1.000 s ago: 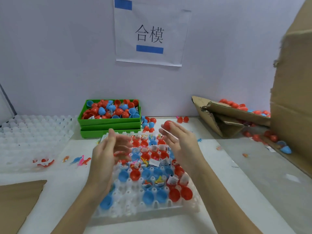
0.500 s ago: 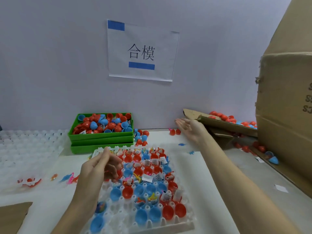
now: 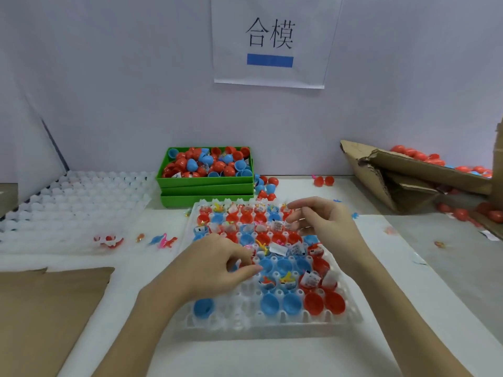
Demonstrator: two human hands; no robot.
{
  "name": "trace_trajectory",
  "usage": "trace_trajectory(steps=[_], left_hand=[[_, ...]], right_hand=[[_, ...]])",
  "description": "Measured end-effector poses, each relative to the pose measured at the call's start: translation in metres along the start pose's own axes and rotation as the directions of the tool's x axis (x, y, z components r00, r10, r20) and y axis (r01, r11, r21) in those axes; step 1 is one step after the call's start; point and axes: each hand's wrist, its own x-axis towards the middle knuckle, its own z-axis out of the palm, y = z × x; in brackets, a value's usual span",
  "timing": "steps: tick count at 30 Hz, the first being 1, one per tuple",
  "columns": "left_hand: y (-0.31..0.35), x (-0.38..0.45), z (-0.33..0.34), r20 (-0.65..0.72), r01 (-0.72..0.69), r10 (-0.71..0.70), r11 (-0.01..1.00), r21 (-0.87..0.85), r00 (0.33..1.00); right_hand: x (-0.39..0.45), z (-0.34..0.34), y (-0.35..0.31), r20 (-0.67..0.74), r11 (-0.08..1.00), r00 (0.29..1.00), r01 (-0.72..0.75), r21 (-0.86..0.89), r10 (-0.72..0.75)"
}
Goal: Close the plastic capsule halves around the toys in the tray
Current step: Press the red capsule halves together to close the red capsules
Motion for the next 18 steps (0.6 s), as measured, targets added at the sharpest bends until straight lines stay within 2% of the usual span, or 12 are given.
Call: trace_trajectory(steps=[5, 9, 15, 18], left_hand=[[-0.002, -0.002, -0.005, 0.051, -0.016, 0.015, 1.000, 0.019, 0.999], [-0.002, -0.003, -0.007, 0.011, -0.032, 0.032, 0.999, -0.019, 0.999], [0.000, -0.003, -0.010, -0.266, -0.186, 0.146, 0.974, -0.130, 0.953], [0.003, -0.001, -0.010, -0.368, -0.237, 0.161, 0.956, -0.172, 0.916]], right_hand=[[-0.003, 0.008, 0.004, 0.044, 0.989, 0.997, 0.069, -0.129, -0.064], [-0.006, 0.011, 0.003, 0.055, 0.975, 0.990, 0.141, -0.172, -0.134], [-0.008, 0.015, 0.000, 0.068, 0.969, 0.988, 0.149, -0.199, -0.138], [-0.009, 0.011, -0.003, 0.272, 1.000, 0.962, -0.001, 0.020, -0.005]])
